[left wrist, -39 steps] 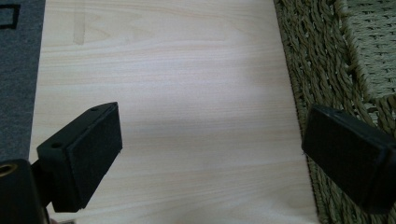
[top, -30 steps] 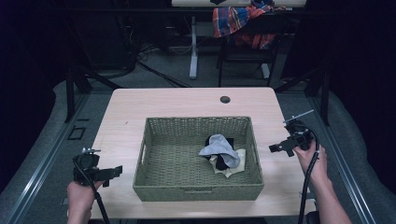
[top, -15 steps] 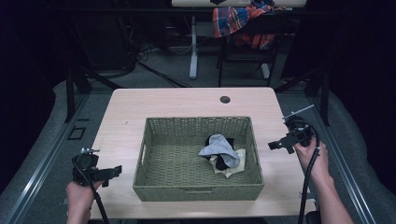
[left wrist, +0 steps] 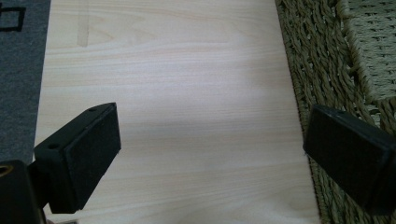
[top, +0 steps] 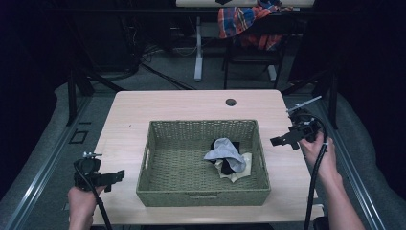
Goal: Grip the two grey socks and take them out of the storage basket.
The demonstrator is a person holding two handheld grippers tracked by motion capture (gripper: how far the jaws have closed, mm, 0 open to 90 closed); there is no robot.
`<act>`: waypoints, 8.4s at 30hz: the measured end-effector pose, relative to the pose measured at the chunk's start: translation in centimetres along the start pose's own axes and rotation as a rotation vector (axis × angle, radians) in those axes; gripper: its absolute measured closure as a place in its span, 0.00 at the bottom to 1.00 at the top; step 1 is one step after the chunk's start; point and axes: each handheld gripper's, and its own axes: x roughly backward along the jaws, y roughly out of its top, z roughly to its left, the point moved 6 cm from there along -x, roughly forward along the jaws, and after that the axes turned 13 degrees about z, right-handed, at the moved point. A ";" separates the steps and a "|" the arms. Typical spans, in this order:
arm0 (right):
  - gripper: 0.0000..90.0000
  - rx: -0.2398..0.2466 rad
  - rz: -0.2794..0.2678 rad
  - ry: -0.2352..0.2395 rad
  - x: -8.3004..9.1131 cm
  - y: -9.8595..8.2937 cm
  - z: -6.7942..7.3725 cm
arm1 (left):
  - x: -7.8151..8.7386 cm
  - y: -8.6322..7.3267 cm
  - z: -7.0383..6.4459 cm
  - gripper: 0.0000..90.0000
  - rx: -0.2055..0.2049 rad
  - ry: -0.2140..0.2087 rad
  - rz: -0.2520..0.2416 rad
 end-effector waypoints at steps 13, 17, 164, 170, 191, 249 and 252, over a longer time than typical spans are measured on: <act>0.00 0.087 0.010 0.017 1.0 2.7 4.0 | 0.1 0.0 0.1 0.05 0.005 -0.004 -0.004; 0.00 0.130 0.031 0.026 0.4 3.9 5.7 | 0.1 0.0 0.1 0.05 0.001 -0.008 -0.001; 0.91 -0.021 -0.079 -0.028 4.1 3.2 2.6 | -0.1 -0.1 -0.1 0.05 -0.013 0.006 0.026; 0.91 -0.053 -0.095 -0.037 4.6 2.6 1.3 | -0.1 -0.1 -0.2 0.05 -0.014 0.005 0.025; 0.91 -0.126 -0.108 -0.041 5.3 1.1 -1.4 | -0.1 -0.1 -0.2 0.05 -0.022 0.011 0.027; 0.47 -0.276 0.231 -0.043 -6.4 -1.5 -5.9 | 0.0 -0.1 -0.3 0.05 -0.027 0.005 0.022; 0.37 -0.264 0.225 -0.037 -5.2 -1.4 -5.9 | -0.1 -0.1 -0.3 0.05 -0.027 0.005 0.023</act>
